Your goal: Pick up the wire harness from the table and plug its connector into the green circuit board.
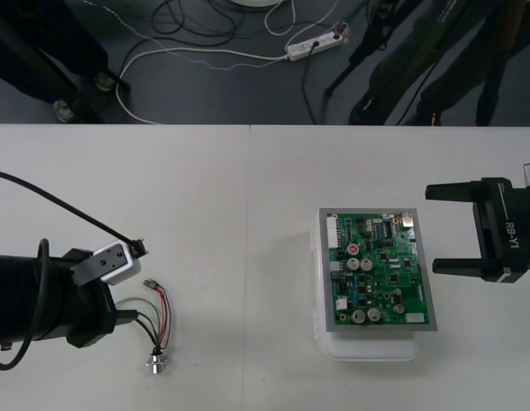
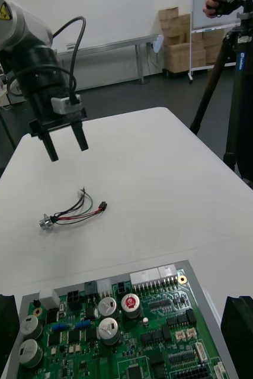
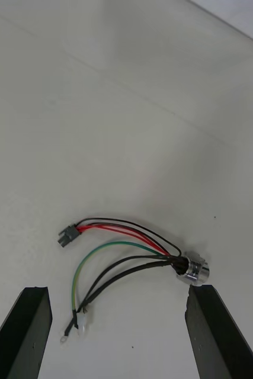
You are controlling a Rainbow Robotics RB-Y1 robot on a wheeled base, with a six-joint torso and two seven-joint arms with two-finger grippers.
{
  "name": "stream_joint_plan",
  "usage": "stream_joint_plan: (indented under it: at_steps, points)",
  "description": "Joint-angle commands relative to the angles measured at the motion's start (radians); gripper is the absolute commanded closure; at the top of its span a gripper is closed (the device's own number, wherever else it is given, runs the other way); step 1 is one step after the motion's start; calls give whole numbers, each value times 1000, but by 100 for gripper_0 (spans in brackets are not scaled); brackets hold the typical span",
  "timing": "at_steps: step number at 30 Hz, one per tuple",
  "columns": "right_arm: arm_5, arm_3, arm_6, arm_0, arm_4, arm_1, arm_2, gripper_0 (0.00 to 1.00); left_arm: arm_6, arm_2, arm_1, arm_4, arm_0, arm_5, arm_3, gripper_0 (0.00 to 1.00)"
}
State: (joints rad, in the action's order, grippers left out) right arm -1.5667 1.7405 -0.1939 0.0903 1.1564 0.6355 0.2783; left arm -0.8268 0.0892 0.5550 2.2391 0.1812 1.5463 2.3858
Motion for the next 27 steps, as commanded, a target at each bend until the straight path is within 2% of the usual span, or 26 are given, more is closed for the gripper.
stream_joint_plan:
  at_steps: [1, 7, 22, 27]
  points:
    - [-4, -13, 2, 55, -20, -50, 33, 0, -106, -71, -15, 76, 84, -15, 41, 34]
    - [-4, -75, -4, 108, -44, -93, 59, 0, -138, -131, -15, 148, 149, -94, 41, 34]
    - [-4, -76, 22, 105, -58, -86, 38, 0, -354, -296, -15, 361, 242, -244, 43, 35]
    - [-4, -78, 31, 103, -58, -85, -5, 0, -413, -341, -18, 450, 267, -278, 41, 34]
